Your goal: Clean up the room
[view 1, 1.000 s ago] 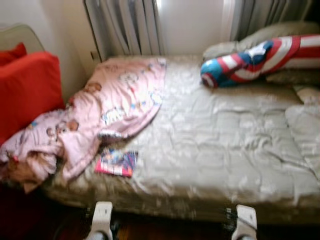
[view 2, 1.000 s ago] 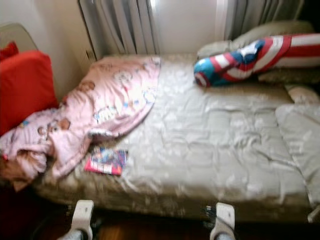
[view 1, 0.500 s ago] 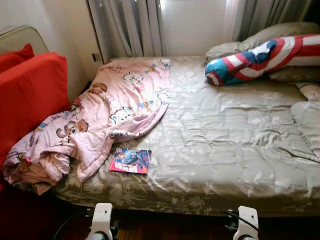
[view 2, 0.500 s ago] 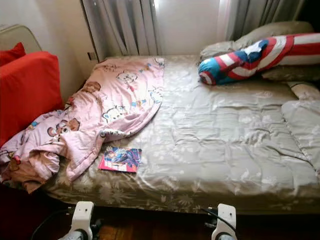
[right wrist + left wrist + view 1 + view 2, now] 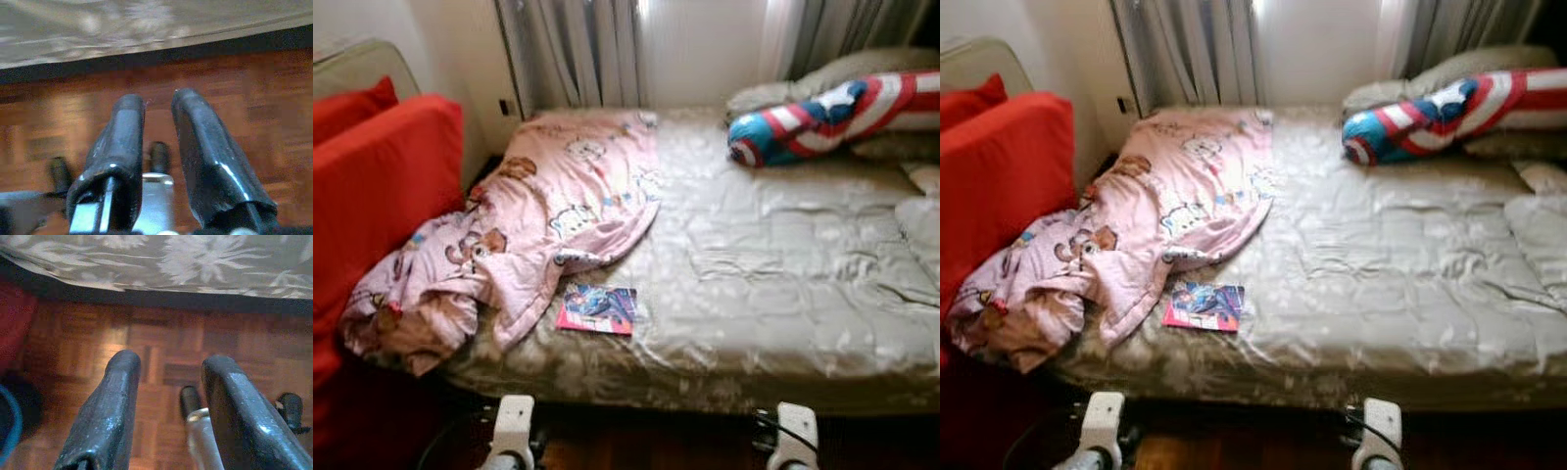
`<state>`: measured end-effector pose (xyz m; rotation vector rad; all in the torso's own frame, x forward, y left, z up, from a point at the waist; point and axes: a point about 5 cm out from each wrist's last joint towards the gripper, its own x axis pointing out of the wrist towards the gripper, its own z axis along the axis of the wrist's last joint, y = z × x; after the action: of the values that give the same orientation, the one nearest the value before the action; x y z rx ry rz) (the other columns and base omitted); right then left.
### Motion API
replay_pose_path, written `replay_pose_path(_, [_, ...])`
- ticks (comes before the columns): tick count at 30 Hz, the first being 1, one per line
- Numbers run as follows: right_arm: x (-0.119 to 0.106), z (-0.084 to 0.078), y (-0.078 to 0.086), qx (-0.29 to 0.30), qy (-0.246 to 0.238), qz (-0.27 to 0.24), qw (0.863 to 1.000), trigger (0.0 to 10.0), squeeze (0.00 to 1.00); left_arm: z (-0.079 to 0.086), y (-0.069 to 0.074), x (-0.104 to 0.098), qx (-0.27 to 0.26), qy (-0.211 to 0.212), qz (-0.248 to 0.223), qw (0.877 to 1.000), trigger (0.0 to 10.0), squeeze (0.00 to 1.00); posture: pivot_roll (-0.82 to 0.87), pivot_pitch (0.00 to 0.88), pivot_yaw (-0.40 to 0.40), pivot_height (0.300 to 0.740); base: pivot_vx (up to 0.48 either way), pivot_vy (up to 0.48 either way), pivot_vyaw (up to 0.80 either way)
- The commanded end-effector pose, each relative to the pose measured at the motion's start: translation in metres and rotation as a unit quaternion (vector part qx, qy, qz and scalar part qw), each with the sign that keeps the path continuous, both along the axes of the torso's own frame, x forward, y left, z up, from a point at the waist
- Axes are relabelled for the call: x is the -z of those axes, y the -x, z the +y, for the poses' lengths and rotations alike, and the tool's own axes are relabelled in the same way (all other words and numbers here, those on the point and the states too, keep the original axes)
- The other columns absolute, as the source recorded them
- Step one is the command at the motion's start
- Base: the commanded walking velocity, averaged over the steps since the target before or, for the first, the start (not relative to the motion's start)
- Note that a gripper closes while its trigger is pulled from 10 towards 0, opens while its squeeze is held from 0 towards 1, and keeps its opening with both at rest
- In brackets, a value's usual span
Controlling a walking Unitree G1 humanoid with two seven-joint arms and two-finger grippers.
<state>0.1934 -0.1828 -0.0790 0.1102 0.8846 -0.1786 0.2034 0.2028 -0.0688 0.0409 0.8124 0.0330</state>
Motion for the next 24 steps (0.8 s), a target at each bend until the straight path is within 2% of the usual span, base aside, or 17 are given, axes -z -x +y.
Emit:
replay_pose_path(1, [-0.0002,-0.0077,0.0013,0.005,0.009,0.003,1.0,10.0,0.0,-0.0033,-0.0005,0.0006,0.003,0.0,0.004,1.0,10.0,0.0,0.0,0.0,0.032,0.74,0.0,0.33,0.0])
replay_pose_path(24, [0.0016,-0.0068,0.0048,0.008,0.006,0.006,1.0,10.0,0.0,-0.0018,-0.001,0.0001,0.001,0.0,0.003,1.0,10.0,0.0,0.0,0.0,0.037,0.74,0.0,0.331,0.0])
